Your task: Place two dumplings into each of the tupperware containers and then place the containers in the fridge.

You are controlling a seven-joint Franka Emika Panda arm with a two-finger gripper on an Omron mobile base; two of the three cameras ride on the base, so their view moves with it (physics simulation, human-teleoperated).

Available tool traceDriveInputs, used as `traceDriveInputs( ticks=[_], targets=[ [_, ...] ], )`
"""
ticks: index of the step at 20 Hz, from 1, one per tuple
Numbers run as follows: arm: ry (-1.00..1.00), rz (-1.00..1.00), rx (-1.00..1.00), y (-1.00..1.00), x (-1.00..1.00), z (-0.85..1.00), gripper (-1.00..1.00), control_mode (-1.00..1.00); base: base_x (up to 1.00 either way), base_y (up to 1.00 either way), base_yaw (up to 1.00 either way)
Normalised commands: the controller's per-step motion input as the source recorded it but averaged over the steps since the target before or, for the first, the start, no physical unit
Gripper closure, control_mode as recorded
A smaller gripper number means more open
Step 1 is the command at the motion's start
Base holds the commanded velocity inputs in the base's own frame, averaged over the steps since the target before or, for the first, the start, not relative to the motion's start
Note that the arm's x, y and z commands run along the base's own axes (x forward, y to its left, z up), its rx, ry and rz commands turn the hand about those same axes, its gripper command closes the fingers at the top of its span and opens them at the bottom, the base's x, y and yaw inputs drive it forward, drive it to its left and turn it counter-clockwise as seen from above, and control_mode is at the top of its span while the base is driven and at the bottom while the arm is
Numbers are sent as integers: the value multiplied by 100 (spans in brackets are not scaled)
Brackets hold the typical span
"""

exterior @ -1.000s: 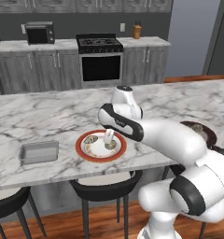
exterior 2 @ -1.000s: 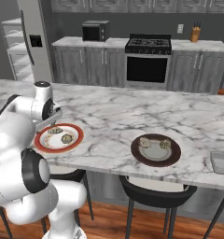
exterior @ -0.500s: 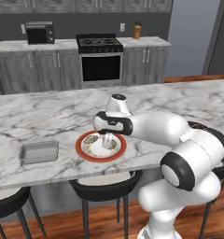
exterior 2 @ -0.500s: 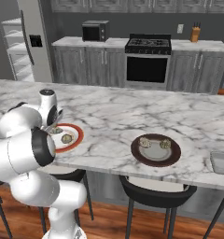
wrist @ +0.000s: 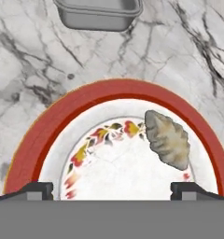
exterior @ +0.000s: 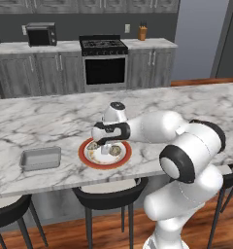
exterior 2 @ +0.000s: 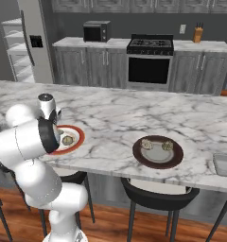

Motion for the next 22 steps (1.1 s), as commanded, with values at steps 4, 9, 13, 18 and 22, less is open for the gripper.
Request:
traceDriveInputs(
  ticks=[4,9,13,18,22],
  targets=[
    [-4,1,-4,14,34,-31,-100,-100,0,0,0],
    [-8,0,-4,14,32,-17,-100,-100,0,0,0],
    [-6,0,-2,1,29,-22,-100,-100,0,0,0],
    [-6,0,0,2,43,-27,-100,-100,0,0,0],
    [-2,0,-3,30,45,-34,-100,-100,0,0,0]
  ],
)
